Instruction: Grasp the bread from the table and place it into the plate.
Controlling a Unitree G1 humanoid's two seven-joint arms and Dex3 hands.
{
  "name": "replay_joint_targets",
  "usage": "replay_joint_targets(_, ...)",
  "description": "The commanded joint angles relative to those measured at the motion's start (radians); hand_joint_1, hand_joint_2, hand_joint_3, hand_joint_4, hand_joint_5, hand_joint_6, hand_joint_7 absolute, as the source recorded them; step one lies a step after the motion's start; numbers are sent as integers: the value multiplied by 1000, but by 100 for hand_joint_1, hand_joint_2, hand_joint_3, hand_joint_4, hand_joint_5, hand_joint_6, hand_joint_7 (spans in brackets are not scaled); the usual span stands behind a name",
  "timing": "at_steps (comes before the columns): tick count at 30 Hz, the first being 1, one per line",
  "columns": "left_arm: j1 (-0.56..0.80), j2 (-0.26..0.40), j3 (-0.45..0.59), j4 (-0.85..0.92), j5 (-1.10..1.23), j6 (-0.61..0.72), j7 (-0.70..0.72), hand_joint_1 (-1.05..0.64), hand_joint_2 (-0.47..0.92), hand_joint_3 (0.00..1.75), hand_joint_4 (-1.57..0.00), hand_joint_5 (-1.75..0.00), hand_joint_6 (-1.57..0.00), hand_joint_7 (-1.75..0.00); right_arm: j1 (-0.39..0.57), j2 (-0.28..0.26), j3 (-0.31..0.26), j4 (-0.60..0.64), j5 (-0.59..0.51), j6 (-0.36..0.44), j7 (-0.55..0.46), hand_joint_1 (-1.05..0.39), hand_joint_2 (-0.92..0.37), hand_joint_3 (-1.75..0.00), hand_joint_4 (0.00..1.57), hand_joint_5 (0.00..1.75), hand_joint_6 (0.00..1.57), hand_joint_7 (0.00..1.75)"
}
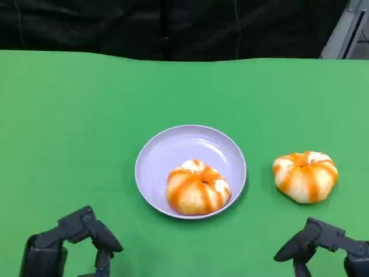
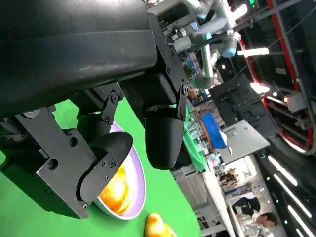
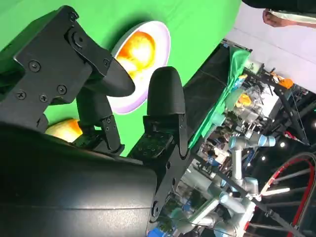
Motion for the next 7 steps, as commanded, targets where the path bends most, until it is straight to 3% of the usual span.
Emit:
replay_joint_targets(1,6,16,2,-3,-14,-10,-15,-1,19,161,-91,-165,-90,-145,8,-8,-13,-12,14,0,2,-7,-18,-155,86,154,88,124)
replay_joint_targets(7,13,5,-10,-7,-41,-7,-23,-3,23,154,-92,-165,-92,-143,32,-1,-8,-19,1,-6,-5,-7,-18,-153,85,151,88,121)
